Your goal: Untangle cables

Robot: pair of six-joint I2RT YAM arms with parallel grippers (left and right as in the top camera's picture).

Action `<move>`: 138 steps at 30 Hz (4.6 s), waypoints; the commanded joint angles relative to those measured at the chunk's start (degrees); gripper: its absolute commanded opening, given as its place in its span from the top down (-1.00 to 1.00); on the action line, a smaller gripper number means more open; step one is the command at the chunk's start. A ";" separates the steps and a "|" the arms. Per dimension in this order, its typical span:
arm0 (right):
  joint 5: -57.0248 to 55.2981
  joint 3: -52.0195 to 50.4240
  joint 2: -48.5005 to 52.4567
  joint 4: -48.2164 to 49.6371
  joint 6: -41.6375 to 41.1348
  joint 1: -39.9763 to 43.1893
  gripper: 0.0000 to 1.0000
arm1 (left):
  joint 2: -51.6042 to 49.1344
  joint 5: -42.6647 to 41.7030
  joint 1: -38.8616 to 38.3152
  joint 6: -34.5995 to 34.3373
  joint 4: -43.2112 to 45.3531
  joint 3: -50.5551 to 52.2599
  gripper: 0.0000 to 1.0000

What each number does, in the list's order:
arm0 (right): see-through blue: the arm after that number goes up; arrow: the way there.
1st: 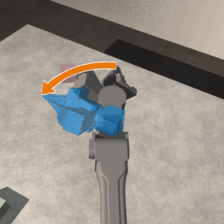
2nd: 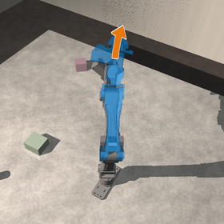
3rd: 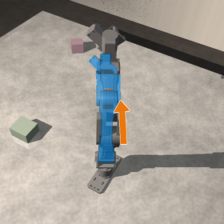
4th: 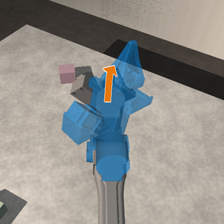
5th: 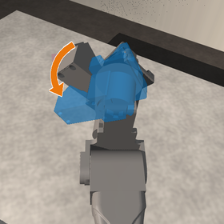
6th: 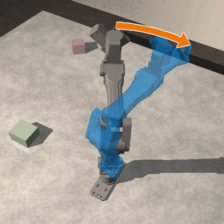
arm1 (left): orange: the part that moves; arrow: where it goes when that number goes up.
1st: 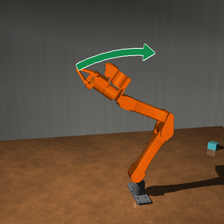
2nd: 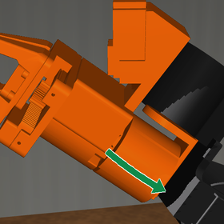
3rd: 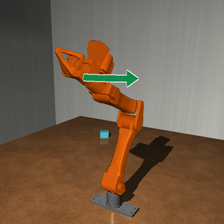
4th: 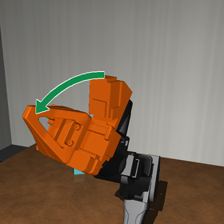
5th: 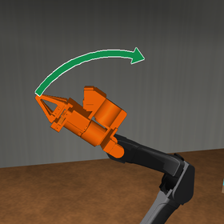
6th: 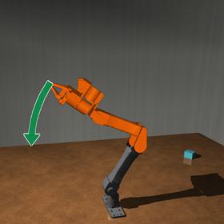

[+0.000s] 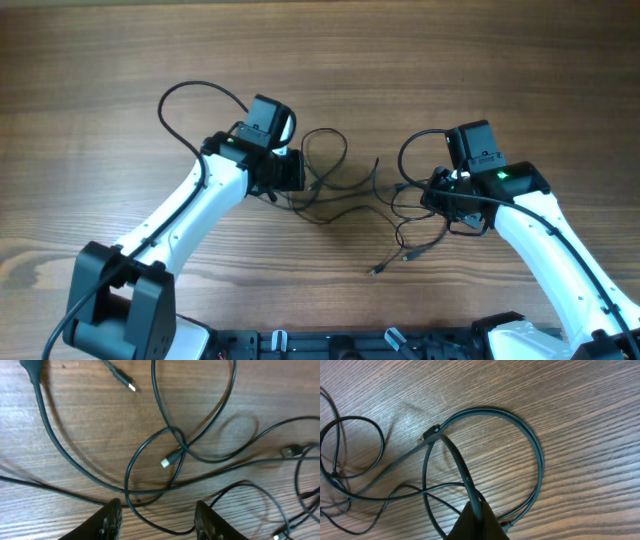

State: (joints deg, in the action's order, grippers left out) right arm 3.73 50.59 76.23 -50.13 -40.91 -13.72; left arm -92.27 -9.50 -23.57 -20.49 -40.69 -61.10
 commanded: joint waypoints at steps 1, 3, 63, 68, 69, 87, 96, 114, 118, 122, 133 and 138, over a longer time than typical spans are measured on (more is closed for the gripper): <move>1.31 -0.42 0.72 0.20 0.46 0.07 0.91 | -1.99 1.68 -0.44 -0.15 0.35 1.22 0.02; 1.29 -0.42 0.72 0.20 0.46 0.07 0.91 | -2.78 1.66 -0.44 -0.17 0.35 1.22 0.01; 18.60 -0.42 0.72 7.58 6.82 0.07 0.91 | -10.47 -15.76 -9.79 -4.72 19.32 1.20 0.92; 15.43 -0.42 0.72 8.04 12.24 0.07 0.91 | -9.79 -13.86 -1.88 0.85 6.95 1.20 0.92; 13.05 -0.42 0.72 7.89 12.20 0.07 0.91 | -9.66 -12.72 0.42 1.81 4.57 1.20 0.92; -18.86 -0.42 0.72 -3.15 -9.57 5.25 0.91 | -9.62 -11.63 38.77 6.08 -4.42 1.20 0.92; -19.41 -0.42 0.72 -4.61 -10.12 14.71 0.91 | -9.62 -11.63 47.28 4.66 -6.34 1.20 0.92; 47.67 -0.35 0.72 10.88 34.99 27.10 0.91 | -9.62 -15.41 47.30 3.37 -8.20 1.22 0.92; 60.06 -0.15 0.33 13.57 34.91 26.25 0.91 | -9.62 -15.76 43.76 3.61 -8.17 1.22 0.92; 62.51 1.66 -1.05 14.84 32.87 26.25 0.91 | -9.62 -15.72 39.89 3.80 -7.72 1.22 0.92; 31.56 19.08 -4.24 -5.33 30.45 26.05 0.91 | -9.64 -11.26 31.30 3.76 -6.25 1.22 0.92; 24.83 32.30 -4.24 -14.19 30.53 26.05 0.91 | -9.64 -7.30 29.03 3.74 -6.14 1.22 0.92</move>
State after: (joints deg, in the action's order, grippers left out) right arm 35.44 76.27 73.10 -62.78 -11.03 12.51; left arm -102.39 -20.75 6.61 -16.64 -46.92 -60.05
